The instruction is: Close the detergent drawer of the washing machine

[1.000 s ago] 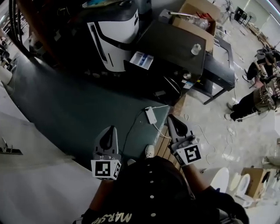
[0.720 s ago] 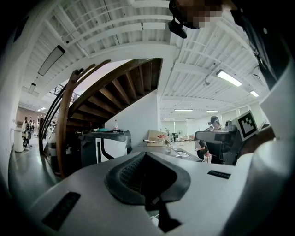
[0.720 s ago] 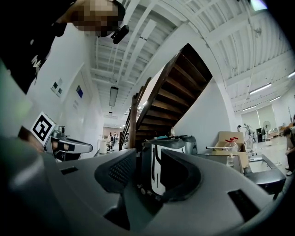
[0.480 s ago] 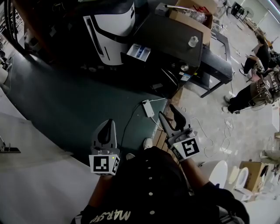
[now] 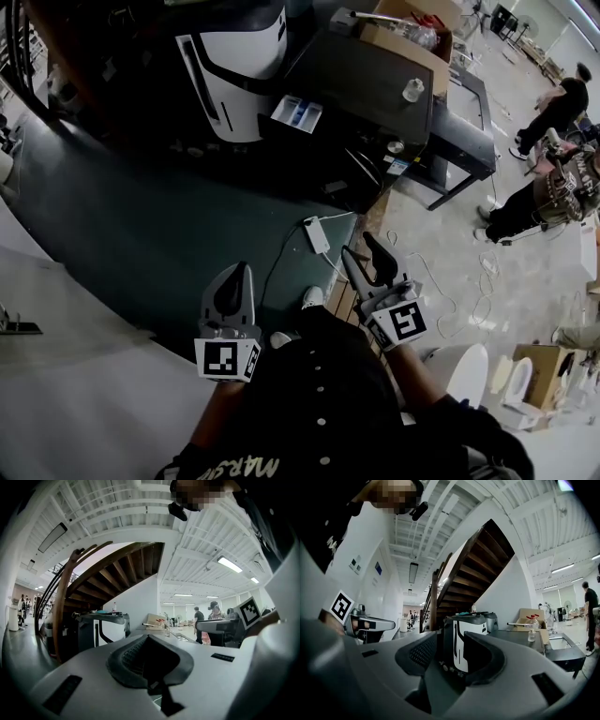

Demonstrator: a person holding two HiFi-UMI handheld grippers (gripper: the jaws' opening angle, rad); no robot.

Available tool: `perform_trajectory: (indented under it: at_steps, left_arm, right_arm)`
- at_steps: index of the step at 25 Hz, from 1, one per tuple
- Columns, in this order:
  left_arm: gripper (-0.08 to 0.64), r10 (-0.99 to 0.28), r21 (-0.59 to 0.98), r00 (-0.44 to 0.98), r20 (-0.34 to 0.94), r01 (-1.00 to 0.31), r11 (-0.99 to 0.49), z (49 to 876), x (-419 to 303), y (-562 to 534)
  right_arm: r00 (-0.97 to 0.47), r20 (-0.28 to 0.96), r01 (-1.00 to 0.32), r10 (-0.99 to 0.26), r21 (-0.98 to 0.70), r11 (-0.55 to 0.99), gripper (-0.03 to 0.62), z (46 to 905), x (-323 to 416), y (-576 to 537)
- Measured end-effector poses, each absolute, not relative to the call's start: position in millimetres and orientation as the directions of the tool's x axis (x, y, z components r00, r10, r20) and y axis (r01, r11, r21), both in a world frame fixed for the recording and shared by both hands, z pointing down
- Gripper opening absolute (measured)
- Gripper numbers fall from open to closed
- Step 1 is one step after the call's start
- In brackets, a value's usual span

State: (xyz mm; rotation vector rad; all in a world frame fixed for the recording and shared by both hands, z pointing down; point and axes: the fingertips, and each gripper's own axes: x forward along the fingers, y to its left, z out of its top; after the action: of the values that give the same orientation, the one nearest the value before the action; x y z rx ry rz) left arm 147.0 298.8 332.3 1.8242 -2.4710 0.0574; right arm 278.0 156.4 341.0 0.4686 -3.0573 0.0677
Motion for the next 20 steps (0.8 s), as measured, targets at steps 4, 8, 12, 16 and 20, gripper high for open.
perform_trajectory:
  at_steps: [4,8,12,16,20]
  left_arm:
    - [0.002,-0.95,0.005,-0.295,0.104,-0.955,0.297,337.7,135.7,289.4]
    - [0.002,-0.939,0.004,-0.322,0.121,-0.946,0.325,339.7,116.8,278.1]
    - [0.002,-0.932,-0.004,-0.337,0.136,-0.941,0.339,344.5,102.0,257.9]
    - [0.002,-0.929,-0.021,-0.339,0.149,-0.94,0.34,338.1,91.3,234.9]
    - [0.002,-0.922,-0.011,-0.356,0.151,-0.933,0.358,333.6,80.7,215.1]
  right_arm:
    - [-0.956,0.033,-0.292,-0.291,-0.023,0.956,0.184,335.5,259.9,141.3]
    - [-0.96,0.012,-0.279,-0.279,-0.053,0.959,0.184,329.5,237.8,125.4]
    - [-0.961,0.03,-0.276,-0.275,-0.058,0.959,0.184,339.2,226.1,100.8]
    - [-0.963,0.044,-0.266,-0.265,-0.024,0.964,0.181,337.3,211.4,80.9]
    - [-0.966,0.028,-0.259,-0.258,-0.045,0.965,0.18,334.7,202.1,60.2]
